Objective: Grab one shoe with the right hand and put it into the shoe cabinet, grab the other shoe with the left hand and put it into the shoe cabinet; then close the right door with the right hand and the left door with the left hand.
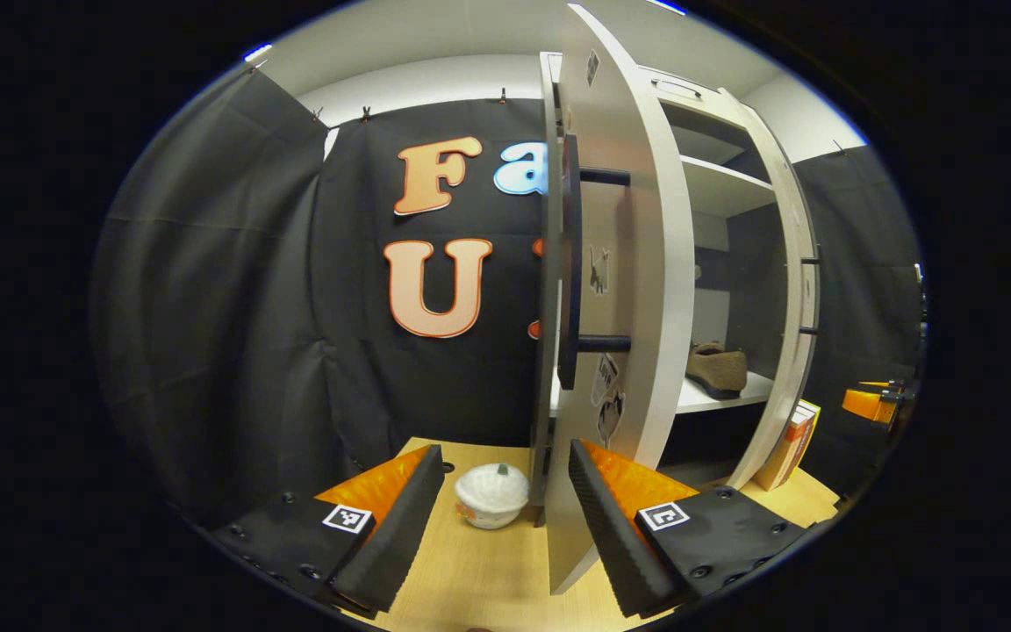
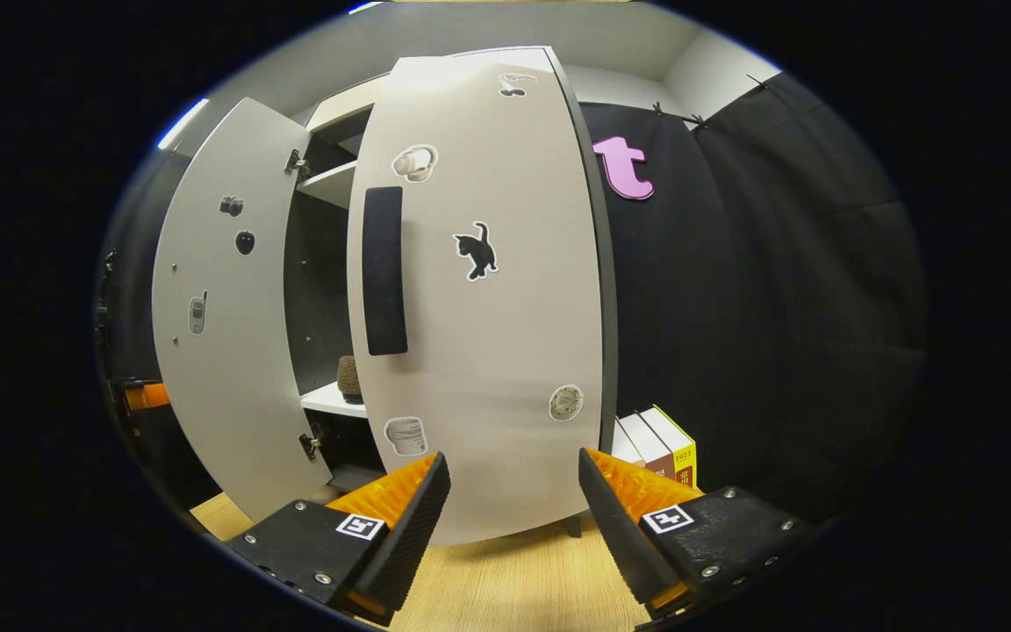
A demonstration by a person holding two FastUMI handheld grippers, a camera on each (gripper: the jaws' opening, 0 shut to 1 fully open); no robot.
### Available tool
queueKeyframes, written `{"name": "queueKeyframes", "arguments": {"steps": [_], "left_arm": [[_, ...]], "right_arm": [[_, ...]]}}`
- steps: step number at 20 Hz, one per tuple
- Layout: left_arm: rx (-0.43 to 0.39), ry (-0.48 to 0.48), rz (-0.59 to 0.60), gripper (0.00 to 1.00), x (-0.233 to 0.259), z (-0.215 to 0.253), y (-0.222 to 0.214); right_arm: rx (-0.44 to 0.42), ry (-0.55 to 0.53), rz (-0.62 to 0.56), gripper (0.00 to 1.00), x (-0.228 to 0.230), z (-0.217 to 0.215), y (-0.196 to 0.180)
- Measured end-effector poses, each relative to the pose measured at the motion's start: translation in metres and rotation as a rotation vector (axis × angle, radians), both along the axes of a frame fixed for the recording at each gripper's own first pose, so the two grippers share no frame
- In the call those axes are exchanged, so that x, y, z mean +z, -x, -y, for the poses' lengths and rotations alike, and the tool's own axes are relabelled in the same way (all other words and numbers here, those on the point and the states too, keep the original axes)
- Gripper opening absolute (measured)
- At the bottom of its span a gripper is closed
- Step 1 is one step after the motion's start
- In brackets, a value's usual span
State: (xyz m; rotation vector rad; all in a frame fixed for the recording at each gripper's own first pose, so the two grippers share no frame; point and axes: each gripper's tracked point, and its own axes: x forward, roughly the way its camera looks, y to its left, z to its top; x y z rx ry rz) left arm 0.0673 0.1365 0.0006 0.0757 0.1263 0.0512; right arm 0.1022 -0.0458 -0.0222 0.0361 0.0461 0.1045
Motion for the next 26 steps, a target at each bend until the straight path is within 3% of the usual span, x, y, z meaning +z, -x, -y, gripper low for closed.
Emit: {"name": "queueKeyframes", "arguments": {"steps": [7, 12, 26], "left_arm": [[-0.164, 0.010, -0.024, 0.94, -0.008, 0.069, -0.020], [-0.168, 0.031, -0.023, 0.93, -0.016, 0.087, -0.042], [-0.149, -0.051, 0.003, 0.94, -0.032, 0.122, -0.143]], "right_arm": [[0.037, 0.011, 0.001, 0.92, -0.006, -0.009, 0.010], [0.029, 0.026, 0.001, 0.92, -0.010, -0.003, 0.017], [-0.043, 0.015, -0.022, 0.91, -0.023, 0.024, 0.010]]}}
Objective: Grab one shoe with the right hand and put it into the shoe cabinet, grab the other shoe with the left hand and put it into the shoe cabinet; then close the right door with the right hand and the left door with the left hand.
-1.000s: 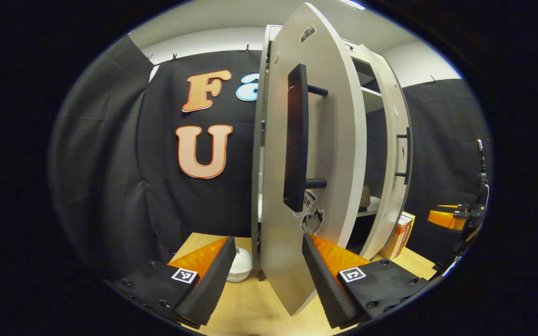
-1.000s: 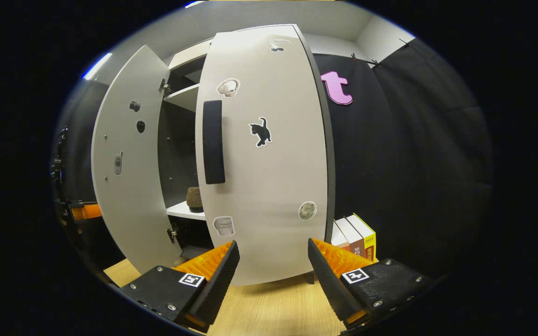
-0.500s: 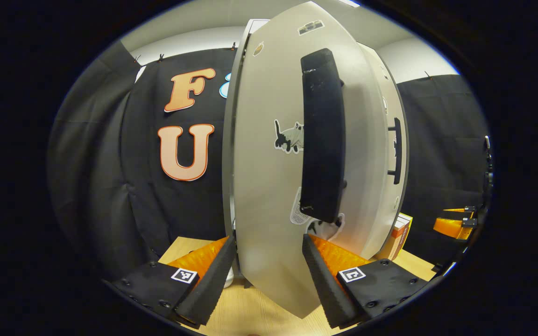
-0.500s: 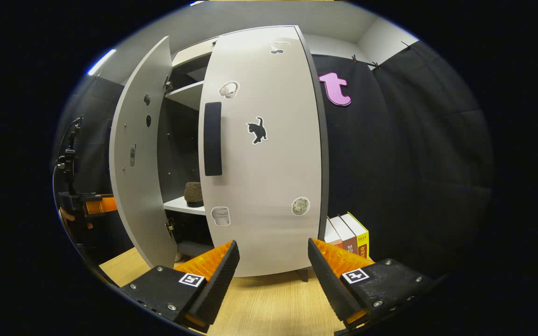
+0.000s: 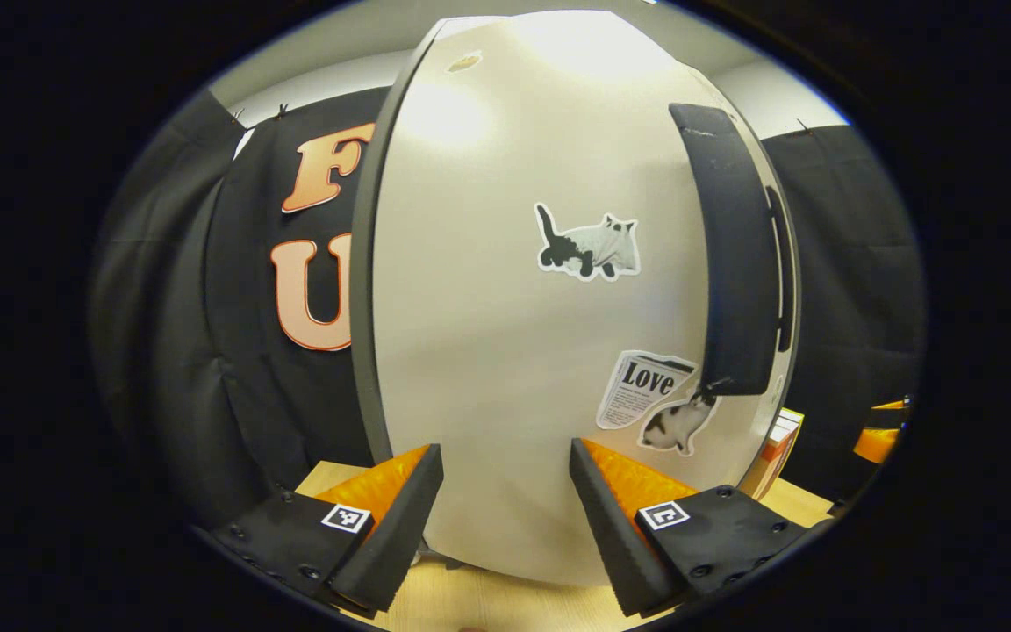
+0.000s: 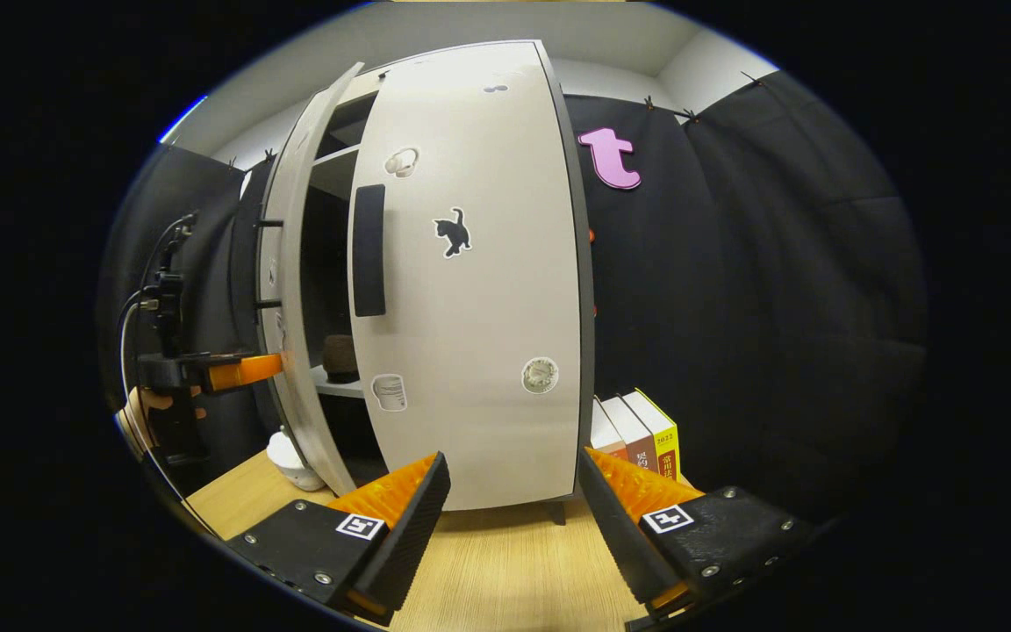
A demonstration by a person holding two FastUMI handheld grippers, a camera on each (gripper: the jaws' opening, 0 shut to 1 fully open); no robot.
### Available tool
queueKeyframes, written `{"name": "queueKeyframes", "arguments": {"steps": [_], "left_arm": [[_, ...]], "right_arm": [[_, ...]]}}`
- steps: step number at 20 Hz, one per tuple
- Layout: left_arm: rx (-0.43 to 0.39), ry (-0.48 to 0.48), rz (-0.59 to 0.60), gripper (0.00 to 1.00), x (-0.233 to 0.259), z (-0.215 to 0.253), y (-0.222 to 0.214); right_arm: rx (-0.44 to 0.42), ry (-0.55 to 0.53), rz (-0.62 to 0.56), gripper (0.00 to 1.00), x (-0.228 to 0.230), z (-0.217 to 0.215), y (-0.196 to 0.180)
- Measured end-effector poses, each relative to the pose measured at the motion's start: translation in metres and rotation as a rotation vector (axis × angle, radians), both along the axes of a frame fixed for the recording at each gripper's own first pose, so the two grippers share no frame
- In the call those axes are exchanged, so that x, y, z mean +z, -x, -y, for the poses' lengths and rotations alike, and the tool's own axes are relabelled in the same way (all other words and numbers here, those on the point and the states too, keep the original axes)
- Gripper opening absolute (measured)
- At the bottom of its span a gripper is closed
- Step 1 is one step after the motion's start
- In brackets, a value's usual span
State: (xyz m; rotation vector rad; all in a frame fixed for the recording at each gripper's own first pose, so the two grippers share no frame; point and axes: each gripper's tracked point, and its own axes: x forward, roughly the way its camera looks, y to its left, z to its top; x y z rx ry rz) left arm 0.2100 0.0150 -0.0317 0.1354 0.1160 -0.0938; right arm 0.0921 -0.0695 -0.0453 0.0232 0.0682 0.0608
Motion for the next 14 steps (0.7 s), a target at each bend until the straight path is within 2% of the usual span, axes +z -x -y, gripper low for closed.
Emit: {"name": "queueKeyframes", "arguments": {"steps": [9, 14], "left_arm": [[0.012, 0.034, -0.005, 0.94, -0.004, 0.009, -0.018], [0.022, 0.042, -0.050, 0.94, -0.004, 0.010, -0.016]], "right_arm": [[-0.019, -0.026, -0.027, 0.91, -0.007, 0.004, -0.017], [-0.029, -0.039, -0.031, 0.91, 0.009, 0.008, -0.030]]}}
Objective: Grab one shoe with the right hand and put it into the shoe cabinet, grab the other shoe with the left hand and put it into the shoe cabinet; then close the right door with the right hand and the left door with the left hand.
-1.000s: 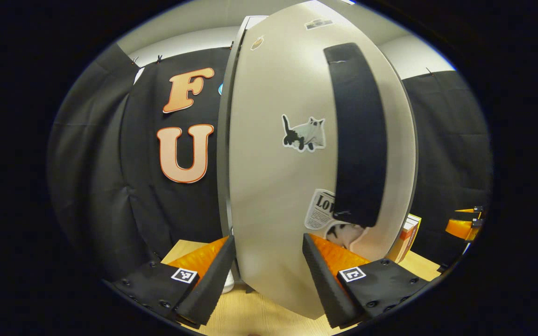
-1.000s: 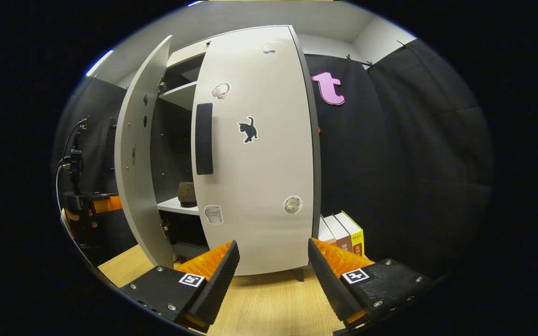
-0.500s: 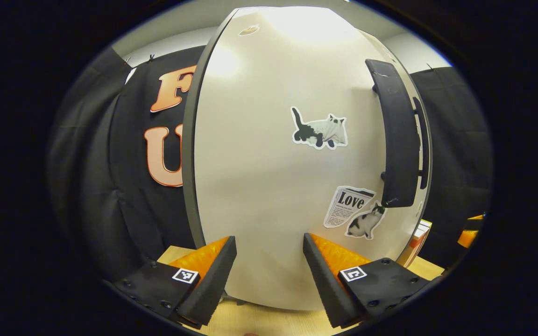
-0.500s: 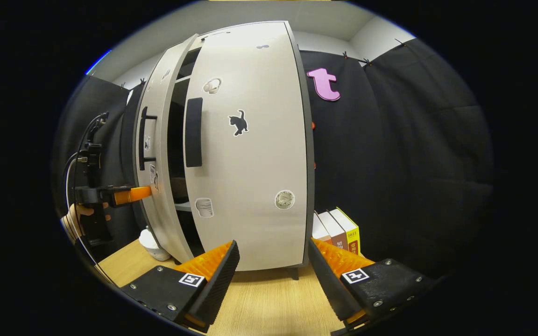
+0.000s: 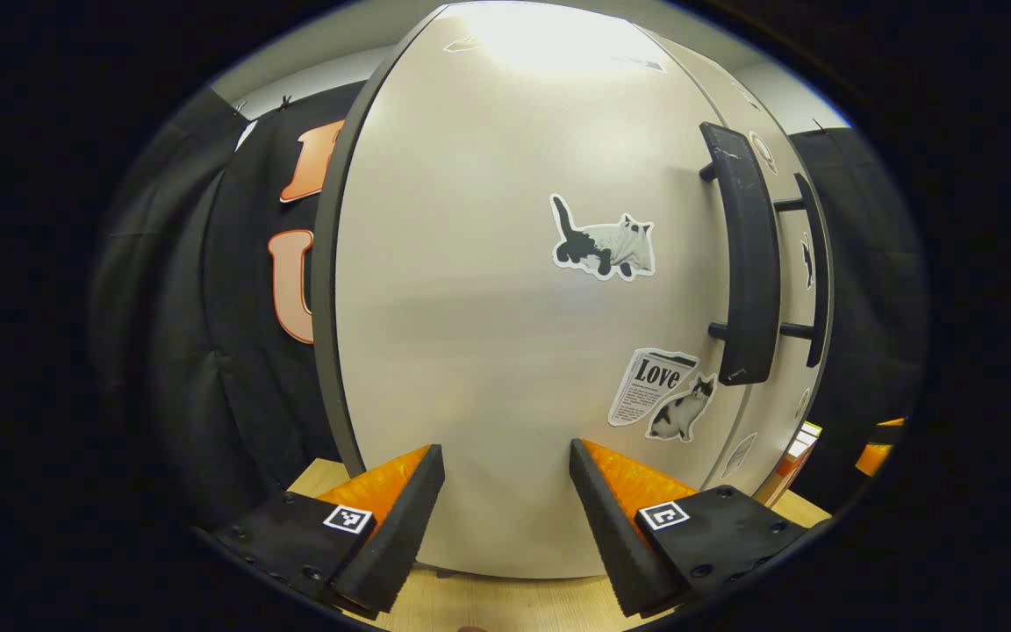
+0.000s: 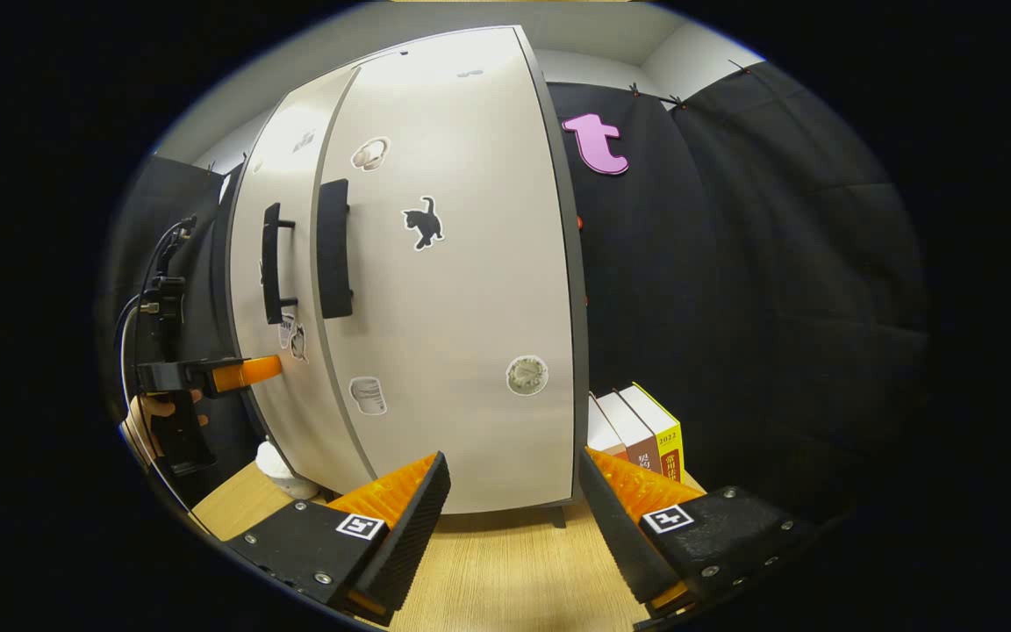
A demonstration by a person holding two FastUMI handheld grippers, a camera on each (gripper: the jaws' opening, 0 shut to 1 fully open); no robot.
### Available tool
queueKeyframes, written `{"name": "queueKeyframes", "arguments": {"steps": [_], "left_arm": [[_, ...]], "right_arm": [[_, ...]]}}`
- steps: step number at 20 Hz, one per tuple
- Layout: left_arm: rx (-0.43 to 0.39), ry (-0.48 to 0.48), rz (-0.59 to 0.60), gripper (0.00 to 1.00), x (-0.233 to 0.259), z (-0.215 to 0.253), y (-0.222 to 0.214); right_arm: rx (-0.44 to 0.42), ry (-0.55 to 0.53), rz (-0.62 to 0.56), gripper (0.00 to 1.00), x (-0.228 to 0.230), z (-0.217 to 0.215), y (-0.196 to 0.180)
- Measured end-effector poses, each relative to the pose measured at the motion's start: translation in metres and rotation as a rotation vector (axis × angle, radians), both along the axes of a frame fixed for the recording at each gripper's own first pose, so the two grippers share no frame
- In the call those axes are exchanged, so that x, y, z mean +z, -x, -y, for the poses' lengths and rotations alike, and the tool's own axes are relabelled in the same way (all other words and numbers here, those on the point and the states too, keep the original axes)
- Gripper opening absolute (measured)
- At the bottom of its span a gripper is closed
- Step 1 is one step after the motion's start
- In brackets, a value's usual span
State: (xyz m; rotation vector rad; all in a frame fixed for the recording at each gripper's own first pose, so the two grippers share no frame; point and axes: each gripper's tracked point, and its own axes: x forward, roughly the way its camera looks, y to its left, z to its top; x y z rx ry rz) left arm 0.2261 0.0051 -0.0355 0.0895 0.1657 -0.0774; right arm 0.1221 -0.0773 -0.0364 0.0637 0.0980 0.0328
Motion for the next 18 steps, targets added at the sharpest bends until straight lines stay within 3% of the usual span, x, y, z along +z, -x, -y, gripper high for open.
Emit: {"name": "queueKeyframes", "arguments": {"steps": [8, 13, 15, 17, 18], "left_arm": [[0.001, 0.034, 0.088, 0.95, 0.103, -0.019, 0.068], [0.090, -0.052, 0.233, 0.94, 0.188, -0.070, 0.127], [0.124, -0.032, 0.280, 0.94, 0.218, -0.094, 0.131], [0.158, 0.005, 0.304, 0.94, 0.231, -0.115, 0.172], [0.180, 0.020, 0.313, 0.95, 0.242, -0.127, 0.157]], "right_arm": [[0.000, 0.055, 0.066, 0.91, 0.088, 0.000, 0.004], [0.015, 0.087, 0.183, 0.91, 0.163, -0.009, 0.029], [0.006, 0.105, 0.218, 0.91, 0.185, -0.008, 0.039], [0.001, 0.110, 0.234, 0.91, 0.201, -0.008, 0.049], [-0.002, 0.109, 0.240, 0.91, 0.206, -0.007, 0.053]]}}
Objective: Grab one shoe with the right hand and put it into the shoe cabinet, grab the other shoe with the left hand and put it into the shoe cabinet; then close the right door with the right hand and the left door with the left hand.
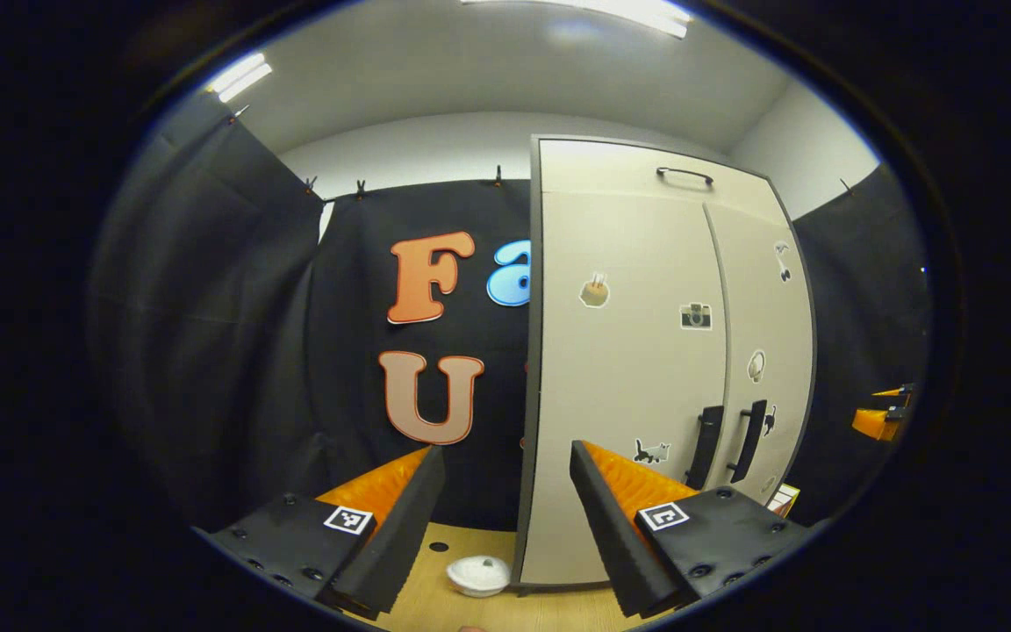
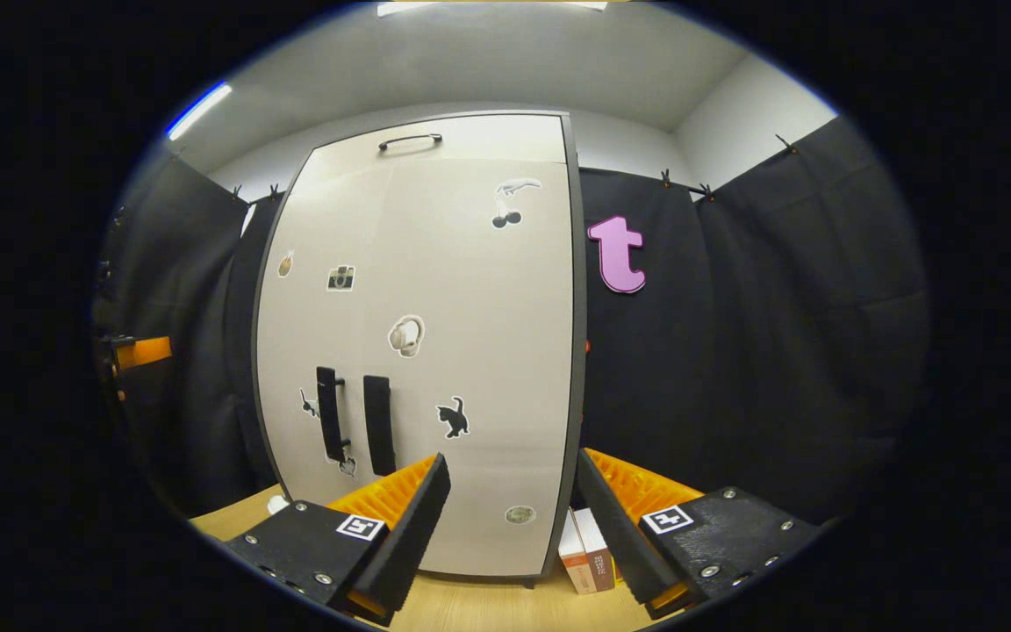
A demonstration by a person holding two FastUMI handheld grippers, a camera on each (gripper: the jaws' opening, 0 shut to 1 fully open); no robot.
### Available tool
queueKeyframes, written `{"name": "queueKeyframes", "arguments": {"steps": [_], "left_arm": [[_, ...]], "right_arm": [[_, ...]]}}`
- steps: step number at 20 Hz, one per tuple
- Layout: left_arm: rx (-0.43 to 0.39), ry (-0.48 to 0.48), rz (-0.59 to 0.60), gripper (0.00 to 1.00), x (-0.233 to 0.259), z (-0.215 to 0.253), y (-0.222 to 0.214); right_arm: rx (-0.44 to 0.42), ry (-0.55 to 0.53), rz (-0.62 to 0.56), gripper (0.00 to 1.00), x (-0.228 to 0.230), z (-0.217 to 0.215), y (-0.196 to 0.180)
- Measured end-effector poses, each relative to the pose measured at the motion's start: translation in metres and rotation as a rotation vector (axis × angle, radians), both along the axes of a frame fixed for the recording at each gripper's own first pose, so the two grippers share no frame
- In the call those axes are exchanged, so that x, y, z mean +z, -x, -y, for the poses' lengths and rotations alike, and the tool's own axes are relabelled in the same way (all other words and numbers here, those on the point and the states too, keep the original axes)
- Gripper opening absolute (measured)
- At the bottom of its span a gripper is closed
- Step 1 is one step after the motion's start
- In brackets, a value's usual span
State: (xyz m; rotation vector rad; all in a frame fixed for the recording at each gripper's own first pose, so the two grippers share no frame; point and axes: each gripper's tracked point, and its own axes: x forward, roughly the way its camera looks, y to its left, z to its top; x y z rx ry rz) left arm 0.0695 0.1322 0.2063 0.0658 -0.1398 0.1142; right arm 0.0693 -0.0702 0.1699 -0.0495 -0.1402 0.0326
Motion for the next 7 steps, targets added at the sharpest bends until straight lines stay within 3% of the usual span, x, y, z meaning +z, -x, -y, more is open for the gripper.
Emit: {"name": "queueKeyframes", "arguments": {"steps": [5, 7], "left_arm": [[0.062, 0.103, 0.030, 0.96, 0.007, -0.039, 0.026], [0.074, 0.098, 0.026, 0.99, 0.003, -0.042, 0.033]], "right_arm": [[-0.006, 0.009, 0.008, 0.91, 0.006, -0.003, 0.017], [-0.003, 0.013, 0.001, 0.91, 0.004, -0.006, 0.023]]}}
